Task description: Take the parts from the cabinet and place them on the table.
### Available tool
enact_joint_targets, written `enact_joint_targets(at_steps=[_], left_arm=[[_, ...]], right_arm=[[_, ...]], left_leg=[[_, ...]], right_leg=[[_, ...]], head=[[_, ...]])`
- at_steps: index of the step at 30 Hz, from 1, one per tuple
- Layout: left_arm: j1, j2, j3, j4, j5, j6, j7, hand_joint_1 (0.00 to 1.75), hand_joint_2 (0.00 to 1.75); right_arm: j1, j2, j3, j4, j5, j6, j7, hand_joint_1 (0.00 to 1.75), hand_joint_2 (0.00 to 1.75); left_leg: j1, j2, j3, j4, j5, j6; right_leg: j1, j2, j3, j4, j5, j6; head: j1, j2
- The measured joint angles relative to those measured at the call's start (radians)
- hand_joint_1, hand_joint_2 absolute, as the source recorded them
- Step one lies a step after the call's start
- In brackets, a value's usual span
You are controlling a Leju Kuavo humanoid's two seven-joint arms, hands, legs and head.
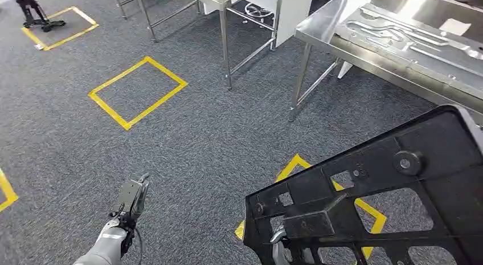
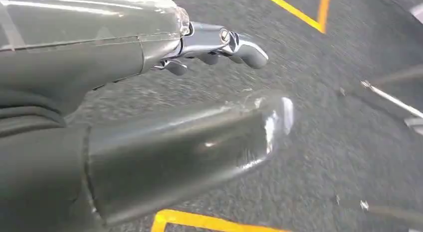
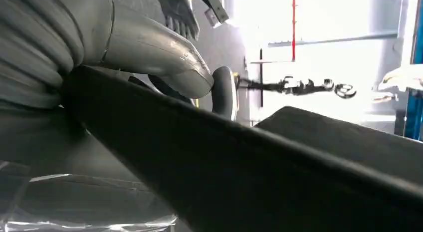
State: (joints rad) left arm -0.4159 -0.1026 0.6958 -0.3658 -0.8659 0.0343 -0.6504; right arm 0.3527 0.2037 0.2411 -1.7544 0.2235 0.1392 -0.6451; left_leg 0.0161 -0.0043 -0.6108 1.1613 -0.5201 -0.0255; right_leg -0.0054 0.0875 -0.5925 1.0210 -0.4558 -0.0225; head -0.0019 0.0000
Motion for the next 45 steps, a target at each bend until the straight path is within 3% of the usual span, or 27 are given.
enact_joint_targets(at_steps=[1,2,3,6,7,8,9,11,13,14,16,17,18,22,24,27,29,31,32,33,37,38,39,40,42,43,45], left_arm=[[-0.002,0.000,-0.005,-0.004,0.001,0.000,0.000,0.00,0.00],[-0.003,0.000,-0.010,-0.005,0.004,0.000,0.000,0.00,0.00],[-0.002,0.002,-0.016,-0.006,0.006,0.000,-0.002,0.00,0.00],[-0.006,0.002,-0.030,-0.008,0.008,0.001,-0.002,0.00,0.00],[-0.009,-0.007,-0.037,-0.009,0.008,0.000,-0.002,0.00,0.00],[-0.010,-0.004,-0.042,-0.011,0.008,-0.004,-0.002,0.00,0.00],[-0.009,0.000,-0.048,-0.011,0.011,-0.011,-0.001,0.00,0.00],[0.002,0.009,-0.053,-0.011,0.025,-0.041,0.006,0.00,0.00],[0.014,0.021,-0.064,-0.011,0.042,-0.069,0.030,0.00,0.00],[0.019,0.026,-0.071,-0.011,0.047,-0.077,0.051,0.00,0.00],[0.022,0.034,-0.090,-0.010,0.030,-0.066,0.069,0.00,0.00],[0.021,0.035,-0.104,-0.011,0.006,-0.058,0.061,0.00,0.00],[0.018,0.037,-0.125,-0.011,-0.032,-0.041,0.052,0.00,0.00],[-0.008,0.035,-0.263,-0.029,-0.123,0.000,0.063,0.00,0.00],[-0.013,0.037,-0.300,-0.034,-0.127,0.004,0.064,0.00,0.00],[0.000,0.048,-0.328,-0.034,-0.124,0.006,0.067,0.00,0.00],[0.002,0.049,-0.343,-0.034,-0.118,0.006,0.068,0.00,0.00],[0.000,0.050,-0.354,-0.036,-0.124,0.013,0.067,0.00,0.00],[-0.001,0.052,-0.366,-0.039,-0.159,0.040,0.072,0.00,0.00],[-0.001,0.055,-0.390,-0.039,-0.218,0.083,0.096,0.00,0.00],[-0.014,0.077,-0.571,-0.054,-0.522,0.242,0.293,0.00,0.00],[-0.020,0.089,-0.619,-0.055,-0.566,0.265,0.325,0.00,0.00],[-0.020,0.102,-0.656,-0.055,-0.602,0.289,0.353,0.00,0.00],[-0.018,0.114,-0.684,-0.055,-0.632,0.309,0.376,0.00,0.00],[-0.007,0.141,-0.736,-0.055,-0.677,0.351,0.431,0.00,0.00],[-0.003,0.155,-0.774,-0.055,-0.684,0.369,0.475,0.00,0.00],[-0.001,0.171,-0.856,-0.055,-0.567,0.399,0.500,0.00,0.00]], right_arm=[[-0.001,0.000,0.000,0.002,0.000,0.000,0.000,1.75,1.75],[-0.002,0.000,-0.001,0.005,0.000,0.000,0.000,1.75,1.75],[-0.007,-0.001,-0.001,0.006,0.000,0.000,0.000,1.75,1.75],[-0.003,-0.002,-0.002,0.008,0.000,0.001,0.000,1.75,1.75],[-0.004,-0.003,-0.002,0.008,0.000,0.001,0.000,1.75,1.75],[-0.005,-0.003,-0.002,0.008,0.000,0.003,-0.002,1.75,1.75],[-0.009,-0.005,-0.002,0.010,0.000,0.004,-0.002,1.75,1.75],[-0.015,-0.007,-0.002,0.018,0.001,0.009,-0.003,1.75,1.75],[-0.015,-0.012,-0.002,0.027,0.002,0.011,-0.008,1.75,1.75],[-0.016,-0.016,-0.002,0.033,0.004,0.012,-0.009,1.75,1.75],[-0.025,-0.024,0.000,0.046,0.014,0.013,-0.009,1.75,1.75],[-0.034,-0.027,0.004,0.054,0.016,0.014,-0.009,1.75,1.75],[-0.047,-0.031,0.008,0.064,0.017,0.017,-0.008,1.75,1.75],[-0.075,-0.043,0.028,0.103,0.016,0.021,-0.008,1.75,1.75],[-0.086,-0.045,0.039,0.113,0.013,0.021,-0.010,1.75,1.75],[-0.095,-0.048,0.050,0.127,0.013,0.018,-0.009,1.75,1.75],[-0.095,-0.053,0.055,0.137,0.013,0.019,-0.009,1.75,1.75],[-0.096,-0.055,0.056,0.143,0.013,0.019,-0.009,1.75,1.75],[-0.099,-0.056,0.059,0.146,0.012,0.021,-0.009,1.75,1.75],[-0.105,-0.059,0.065,0.151,0.011,0.022,-0.009,1.75,1.75],[-0.117,-0.072,0.089,0.172,0.005,0.030,-0.008,1.75,1.75],[-0.118,-0.076,0.092,0.177,0.001,0.029,-0.008,1.75,1.75],[-0.124,-0.080,0.098,0.181,-0.004,0.029,-0.009,1.75,1.75],[-0.131,-0.083,0.102,0.185,-0.006,0.027,-0.009,1.75,1.75],[-0.135,-0.088,0.107,0.194,-0.008,0.023,-0.009,1.75,1.75],[-0.134,-0.089,0.108,0.198,-0.008,0.023,-0.008,1.75,1.75],[-0.133,-0.093,0.108,0.209,-0.008,0.015,-0.006,1.75,1.75]], left_leg=[[0.003,-0.026,0.038,-0.090,0.044,0.001],[0.009,-0.084,0.050,-0.110,0.020,0.002],[0.010,-0.099,0.049,-0.132,0.024,0.005],[0.003,-0.064,0.049,-0.126,0.029,0.023],[0.014,-0.048,0.050,-0.137,0.036,0.033],[0.011,-0.037,0.052,-0.141,0.038,0.039],[0.008,-0.021,0.052,-0.142,0.039,0.045],[0.003,0.013,0.051,-0.142,0.037,0.048],[0.002,0.045,0.052,-0.142,0.034,0.050],[0.002,0.059,0.053,-0.142,0.032,0.049],[0.001,0.083,0.061,-0.142,0.027,0.044],[-0.001,0.093,0.065,-0.142,0.025,0.040],[-0.010,0.103,0.064,-0.139,0.021,0.033],[-0.013,0.133,0.075,-0.148,0.015,0.015],[-0.004,0.045,0.053,-0.082,-0.030,0.010],[-0.003,0.011,-0.058,0.141,-0.124,0.003],[-0.002,0.011,-0.068,0.132,-0.080,0.001],[0.005,-0.005,-0.007,-0.023,0.020,-0.001],[0.012,-0.041,0.023,-0.104,0.049,-0.004],[0.011,-0.079,0.033,-0.117,0.029,-0.003],[0.009,-0.041,0.030,-0.120,0.039,0.030],[0.011,-0.028,0.035,-0.126,0.043,0.038],[0.010,-0.015,0.037,-0.131,0.044,0.047],[0.007,-0.001,0.037,-0.132,0.044,0.051],[0.003,0.028,0.036,-0.132,0.041,0.054],[0.002,0.043,0.036,-0.131,0.040,0.054],[0.001,0.067,0.040,-0.131,0.036,0.053]], right_leg=[[-0.001,0.013,-0.001,0.006,-0.004,0.005],[-0.002,0.024,-0.008,0.009,-0.005,0.010],[-0.001,0.038,-0.017,0.021,-0.003,0.016],[-0.006,0.076,-0.030,0.006,0.011,0.041],[-0.005,0.066,-0.032,0.012,0.008,0.043],[0.004,-0.010,-0.041,0.033,-0.009,0.047],[0.002,-0.053,-0.070,0.089,-0.047,0.051],[-0.001,-0.081,-0.150,0.252,-0.121,0.056],[-0.003,-0.084,-0.176,0.307,-0.121,0.058],[-0.003,-0.086,-0.155,0.266,-0.089,0.057],[0.002,-0.114,-0.056,0.088,-0.004,0.044],[0.012,-0.164,-0.016,0.011,0.008,0.032],[0.023,-0.183,-0.011,0.000,0.000,0.025],[0.013,-0.133,-0.008,-0.016,0.009,0.009],[0.005,-0.114,-0.002,-0.025,0.015,-0.001],[0.002,-0.063,-0.003,-0.023,0.015,-0.004],[0.001,-0.030,-0.002,-0.017,0.013,-0.002],[-0.003,-0.002,-0.001,-0.004,0.005,0.007],[-0.005,0.012,-0.004,0.007,-0.001,0.013],[0.001,0.024,-0.014,0.019,-0.005,0.020],[-0.006,0.065,-0.027,0.011,0.007,0.046],[-0.005,0.029,-0.029,0.021,-0.001,0.047],[0.001,-0.028,-0.049,0.059,-0.029,0.051],[0.000,-0.059,-0.085,0.129,-0.066,0.055],[-0.003,-0.081,-0.158,0.270,-0.122,0.058],[-0.004,-0.083,-0.178,0.305,-0.125,0.059],[-0.003,-0.088,-0.143,0.232,-0.065,0.054]], head=[[-0.002,0.000],[0.001,0.000],[0.001,0.000],[0.000,0.000],[-0.001,0.000],[0.005,0.000],[0.015,0.000],[0.015,0.000],[0.015,0.000],[0.014,0.000],[0.015,0.000],[0.015,0.000],[0.014,0.000],[0.012,0.000],[0.008,0.000],[0.002,0.000],[0.002,0.000],[0.002,0.000],[0.002,0.000],[0.002,0.000],[0.001,0.000],[0.001,0.000],[0.014,0.000],[0.017,0.000],[0.017,0.000],[0.017,0.000],[0.017,0.000]])
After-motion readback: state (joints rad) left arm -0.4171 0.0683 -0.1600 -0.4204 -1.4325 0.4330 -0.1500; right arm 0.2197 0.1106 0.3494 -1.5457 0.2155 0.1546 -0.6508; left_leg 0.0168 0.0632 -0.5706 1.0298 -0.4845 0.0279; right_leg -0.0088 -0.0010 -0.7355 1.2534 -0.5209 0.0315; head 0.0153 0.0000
